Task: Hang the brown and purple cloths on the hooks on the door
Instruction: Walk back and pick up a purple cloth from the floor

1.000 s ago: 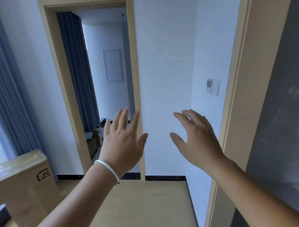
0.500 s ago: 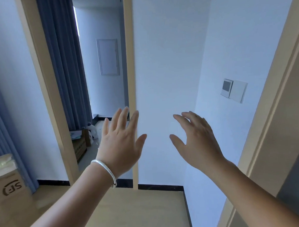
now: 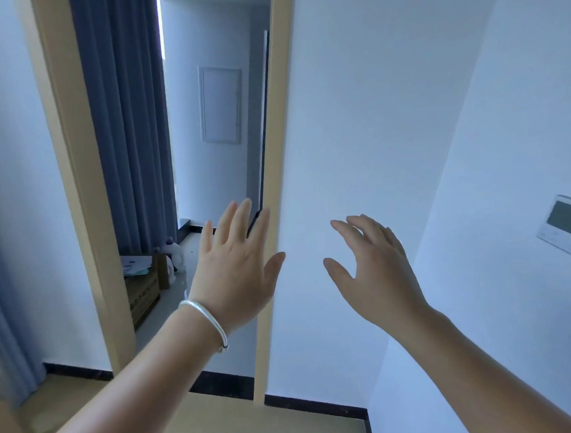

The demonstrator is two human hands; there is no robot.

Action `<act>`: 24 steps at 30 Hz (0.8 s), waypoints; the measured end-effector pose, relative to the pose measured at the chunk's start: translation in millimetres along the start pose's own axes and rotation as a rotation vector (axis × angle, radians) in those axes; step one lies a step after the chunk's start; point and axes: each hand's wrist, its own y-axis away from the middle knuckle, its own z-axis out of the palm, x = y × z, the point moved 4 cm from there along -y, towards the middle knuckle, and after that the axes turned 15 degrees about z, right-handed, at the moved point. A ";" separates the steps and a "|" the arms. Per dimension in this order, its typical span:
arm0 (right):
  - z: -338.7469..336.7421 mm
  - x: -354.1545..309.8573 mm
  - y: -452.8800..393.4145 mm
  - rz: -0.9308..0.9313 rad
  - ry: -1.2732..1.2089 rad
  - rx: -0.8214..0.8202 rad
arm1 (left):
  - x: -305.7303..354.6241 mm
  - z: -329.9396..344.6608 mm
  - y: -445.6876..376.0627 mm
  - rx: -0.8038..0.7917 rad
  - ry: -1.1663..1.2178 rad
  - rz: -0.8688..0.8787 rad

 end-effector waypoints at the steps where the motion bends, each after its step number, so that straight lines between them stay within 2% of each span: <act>1: 8.5 -3.4 -8.3 -0.009 -0.007 -0.007 | -8.9 4.0 -2.7 -0.009 -0.016 -0.009; 6: 62.0 -34.5 -58.1 -0.095 -0.077 -0.052 | -65.5 24.7 -11.9 -0.023 -0.066 -0.095; 11: 128.5 -82.3 -107.8 -0.239 -0.210 -0.124 | -126.6 43.9 -9.5 -0.046 -0.154 -0.251; 19: 224.1 -186.2 -181.2 -0.525 -0.480 -0.268 | -220.0 38.1 -0.1 -0.087 -0.391 -0.577; 24: 262.9 -256.4 -193.0 -0.727 -0.584 -0.366 | -248.5 19.4 26.6 -0.106 -0.525 -0.784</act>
